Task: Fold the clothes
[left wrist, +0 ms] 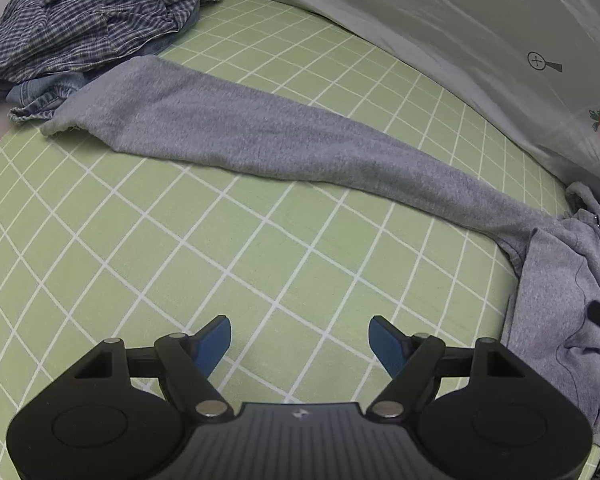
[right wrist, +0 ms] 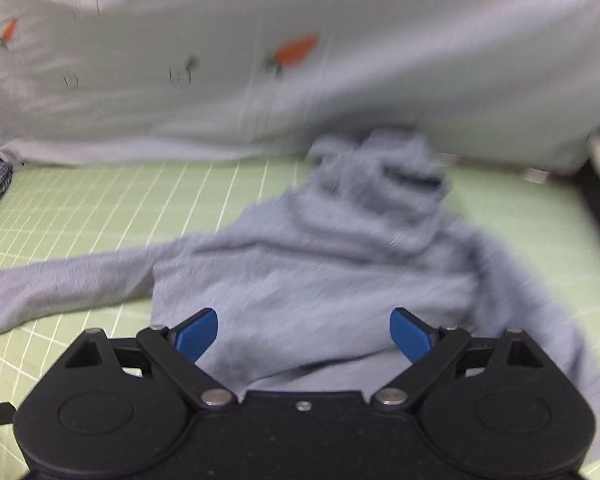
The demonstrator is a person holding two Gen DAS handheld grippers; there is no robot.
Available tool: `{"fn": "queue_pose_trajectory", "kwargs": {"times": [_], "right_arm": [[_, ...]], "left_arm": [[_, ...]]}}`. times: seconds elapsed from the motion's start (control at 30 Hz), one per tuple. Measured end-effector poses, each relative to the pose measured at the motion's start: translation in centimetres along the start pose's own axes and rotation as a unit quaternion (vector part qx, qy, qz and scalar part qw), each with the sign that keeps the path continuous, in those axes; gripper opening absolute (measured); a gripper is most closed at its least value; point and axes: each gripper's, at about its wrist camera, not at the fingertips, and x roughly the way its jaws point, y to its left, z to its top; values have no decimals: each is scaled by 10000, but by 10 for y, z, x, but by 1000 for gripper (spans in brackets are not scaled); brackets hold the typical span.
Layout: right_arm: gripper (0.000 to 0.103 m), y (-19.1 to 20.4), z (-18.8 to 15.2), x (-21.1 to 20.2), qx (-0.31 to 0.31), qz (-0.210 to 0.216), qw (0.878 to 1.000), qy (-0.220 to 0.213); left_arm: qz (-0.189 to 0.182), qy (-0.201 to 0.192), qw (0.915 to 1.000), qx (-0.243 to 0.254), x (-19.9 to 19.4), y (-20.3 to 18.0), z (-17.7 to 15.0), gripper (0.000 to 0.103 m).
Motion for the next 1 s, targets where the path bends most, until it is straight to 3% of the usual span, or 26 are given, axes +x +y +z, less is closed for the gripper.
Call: {"fn": "queue_pose_trajectory", "kwargs": {"times": [0.03,0.1,0.17,0.2,0.57,0.7,0.73,0.77,0.83,1.0], "right_arm": [[87,0,-2,8,189,48,9997,139],[67,-8,-4,10,531,353,9978,153],[8,-19,-7,2,682,501,9964,73],[0,-28,-10,-5,727,415,9965,18],[0,-131,-45,-81,1219,-534,9894,-589],[5,-117,-44,-88,746,-838,9902,-835],[15,-112,-43,-89,614,-912,9899,-896],[40,-108,-42,-90,481,-987,9893,-958],[65,-98,-41,-93,216,-1134,9874,-1080],[79,-75,-24,-97,470,-313,9913,-1191]], "left_arm": [[-4,22,10000,-16,0,0,-1,77],[-8,75,10000,-26,0,-1,-4,77],[-13,104,9999,14,0,-3,-5,77],[-20,101,9999,55,-1,-5,-6,77],[-219,26,9980,598,-20,-43,-17,77],[-246,35,9973,690,-24,-50,-24,77],[-237,55,9972,701,-24,-51,-25,77],[-228,83,9973,698,-23,-51,-26,77],[-215,145,9974,675,-21,-52,-29,77],[-237,170,9972,695,-21,-53,-31,77]]}}
